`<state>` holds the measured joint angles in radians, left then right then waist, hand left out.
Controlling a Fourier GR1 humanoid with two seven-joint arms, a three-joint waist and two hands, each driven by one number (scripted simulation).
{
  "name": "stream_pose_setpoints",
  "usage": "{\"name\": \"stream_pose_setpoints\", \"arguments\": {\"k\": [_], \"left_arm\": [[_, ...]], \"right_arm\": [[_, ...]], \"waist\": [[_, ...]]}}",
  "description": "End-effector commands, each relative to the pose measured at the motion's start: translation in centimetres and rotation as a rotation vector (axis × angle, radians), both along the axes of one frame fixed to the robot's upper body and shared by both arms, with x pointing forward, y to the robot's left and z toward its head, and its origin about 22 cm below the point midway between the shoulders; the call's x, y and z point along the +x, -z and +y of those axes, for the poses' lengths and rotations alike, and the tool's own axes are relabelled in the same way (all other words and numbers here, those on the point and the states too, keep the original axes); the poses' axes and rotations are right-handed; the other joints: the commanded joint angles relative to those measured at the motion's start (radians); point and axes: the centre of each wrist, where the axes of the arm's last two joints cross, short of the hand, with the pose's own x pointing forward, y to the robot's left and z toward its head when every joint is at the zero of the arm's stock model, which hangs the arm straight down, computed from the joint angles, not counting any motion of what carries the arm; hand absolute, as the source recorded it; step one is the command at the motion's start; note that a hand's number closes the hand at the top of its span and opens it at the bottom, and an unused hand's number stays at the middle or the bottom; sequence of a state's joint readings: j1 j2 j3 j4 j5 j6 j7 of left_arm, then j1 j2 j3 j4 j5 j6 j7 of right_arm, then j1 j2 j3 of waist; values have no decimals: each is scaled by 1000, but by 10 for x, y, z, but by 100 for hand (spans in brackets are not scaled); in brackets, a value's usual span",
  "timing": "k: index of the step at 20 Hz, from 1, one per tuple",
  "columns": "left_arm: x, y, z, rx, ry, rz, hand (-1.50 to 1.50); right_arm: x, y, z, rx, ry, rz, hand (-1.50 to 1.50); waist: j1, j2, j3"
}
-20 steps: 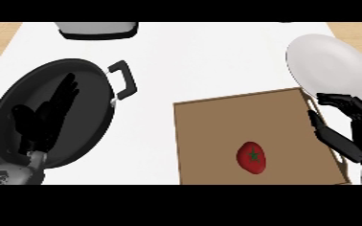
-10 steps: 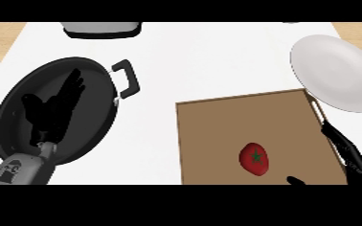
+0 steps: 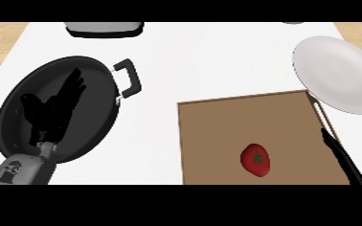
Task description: Pick the tomato from the tray and place it in the plate
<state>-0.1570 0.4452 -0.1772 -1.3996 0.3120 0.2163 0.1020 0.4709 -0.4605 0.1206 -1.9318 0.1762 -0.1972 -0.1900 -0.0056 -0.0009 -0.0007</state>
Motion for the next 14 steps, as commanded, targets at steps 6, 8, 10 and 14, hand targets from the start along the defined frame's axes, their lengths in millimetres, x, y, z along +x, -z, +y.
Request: {"name": "stream_pose_setpoints", "arguments": {"k": [6,8,10,14], "left_arm": [[8,4,-5,-3,16,-9,0],[4,5,-11,8,-3,-14,0],[10,4,6,8,6,-14,0],[4,3,0,0,6,3,0]], "right_arm": [[9,-28,29,-171,-83,236,-150],[18,-20,12,-261,-48,258,-150],[23,-22,33,-289,-34,258,-150],[24,-36,55,-340,-49,348,-150]], "waist": [[5,2,0],[8,2,0],[5,2,0],[7,1,0]]}}
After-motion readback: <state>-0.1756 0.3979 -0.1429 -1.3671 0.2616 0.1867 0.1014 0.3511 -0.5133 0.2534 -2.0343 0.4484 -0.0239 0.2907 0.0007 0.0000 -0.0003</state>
